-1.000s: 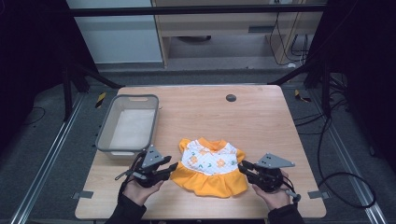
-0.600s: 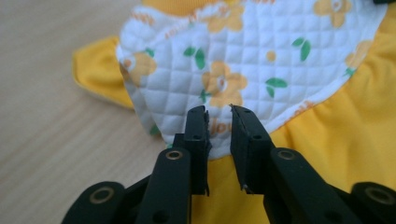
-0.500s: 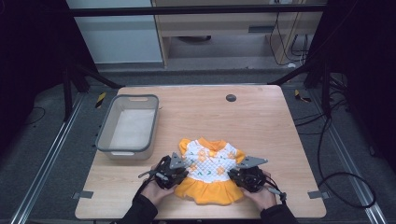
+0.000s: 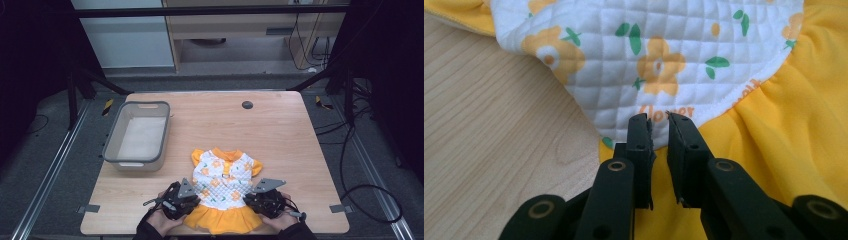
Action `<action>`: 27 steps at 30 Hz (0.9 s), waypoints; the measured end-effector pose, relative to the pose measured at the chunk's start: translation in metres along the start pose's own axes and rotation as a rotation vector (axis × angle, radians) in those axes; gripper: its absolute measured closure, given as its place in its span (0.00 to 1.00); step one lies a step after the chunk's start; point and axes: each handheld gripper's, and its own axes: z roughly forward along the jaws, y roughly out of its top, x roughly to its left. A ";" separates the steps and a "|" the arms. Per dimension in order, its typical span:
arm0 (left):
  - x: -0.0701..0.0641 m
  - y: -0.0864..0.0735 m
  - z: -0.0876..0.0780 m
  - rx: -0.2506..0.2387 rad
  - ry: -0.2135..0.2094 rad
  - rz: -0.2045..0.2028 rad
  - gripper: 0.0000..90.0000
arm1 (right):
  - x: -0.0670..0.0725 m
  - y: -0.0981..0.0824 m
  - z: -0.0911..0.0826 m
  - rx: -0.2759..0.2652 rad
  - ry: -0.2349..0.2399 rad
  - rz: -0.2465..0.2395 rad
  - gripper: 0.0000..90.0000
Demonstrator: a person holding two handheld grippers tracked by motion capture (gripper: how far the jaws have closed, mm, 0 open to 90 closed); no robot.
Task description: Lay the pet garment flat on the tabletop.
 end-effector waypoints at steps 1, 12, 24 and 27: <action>-0.001 0.000 0.000 -0.002 0.001 0.001 0.88 | 0.000 0.000 0.000 0.000 0.000 0.000 0.88; 0.028 0.028 -0.035 -0.197 0.074 -0.028 0.66 | -0.020 0.021 -0.028 -0.222 -0.071 0.040 0.73; 0.083 0.070 0.005 -0.221 0.203 -0.077 0.56 | -0.072 0.044 -0.009 -0.230 -0.163 0.131 0.64; 0.090 0.075 0.016 -0.197 0.221 -0.073 0.55 | -0.077 0.046 -0.002 -0.218 -0.167 0.145 0.64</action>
